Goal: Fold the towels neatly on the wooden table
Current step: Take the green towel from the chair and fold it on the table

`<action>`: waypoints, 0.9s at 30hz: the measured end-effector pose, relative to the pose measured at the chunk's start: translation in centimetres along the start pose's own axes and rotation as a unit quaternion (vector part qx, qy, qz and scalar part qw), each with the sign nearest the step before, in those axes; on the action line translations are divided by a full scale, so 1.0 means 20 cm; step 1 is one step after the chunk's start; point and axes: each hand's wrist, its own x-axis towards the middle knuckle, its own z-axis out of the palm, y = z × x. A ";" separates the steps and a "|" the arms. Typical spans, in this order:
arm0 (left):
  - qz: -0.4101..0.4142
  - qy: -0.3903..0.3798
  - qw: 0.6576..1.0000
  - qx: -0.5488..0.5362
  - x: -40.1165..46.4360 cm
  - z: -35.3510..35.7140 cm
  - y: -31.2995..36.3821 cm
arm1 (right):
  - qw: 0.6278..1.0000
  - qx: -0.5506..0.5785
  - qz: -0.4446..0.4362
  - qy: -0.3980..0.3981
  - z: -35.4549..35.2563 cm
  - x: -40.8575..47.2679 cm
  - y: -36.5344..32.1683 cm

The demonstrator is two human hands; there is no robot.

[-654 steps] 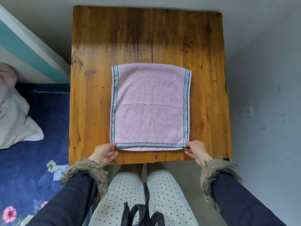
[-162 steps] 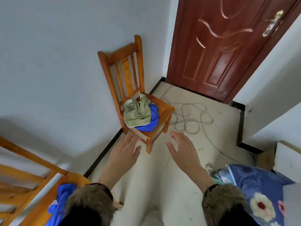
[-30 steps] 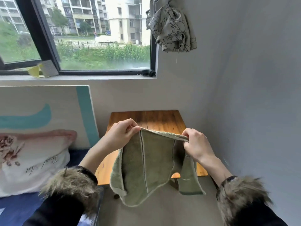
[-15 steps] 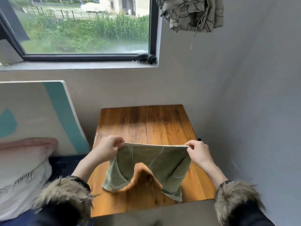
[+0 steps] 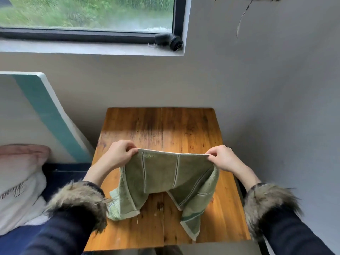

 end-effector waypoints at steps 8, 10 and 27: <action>-0.012 0.078 0.997 0.002 0.75 0.17 -0.17 | 0.996 -0.039 0.034 0.072 0.09 0.71 -0.01; -0.025 0.094 0.995 0.011 0.92 0.21 -0.19 | 0.996 -0.029 0.041 0.080 0.11 0.85 -0.02; 0.115 -0.127 0.959 0.226 0.64 1.09 -0.52 | 0.975 -0.175 0.019 -0.136 0.98 0.87 0.22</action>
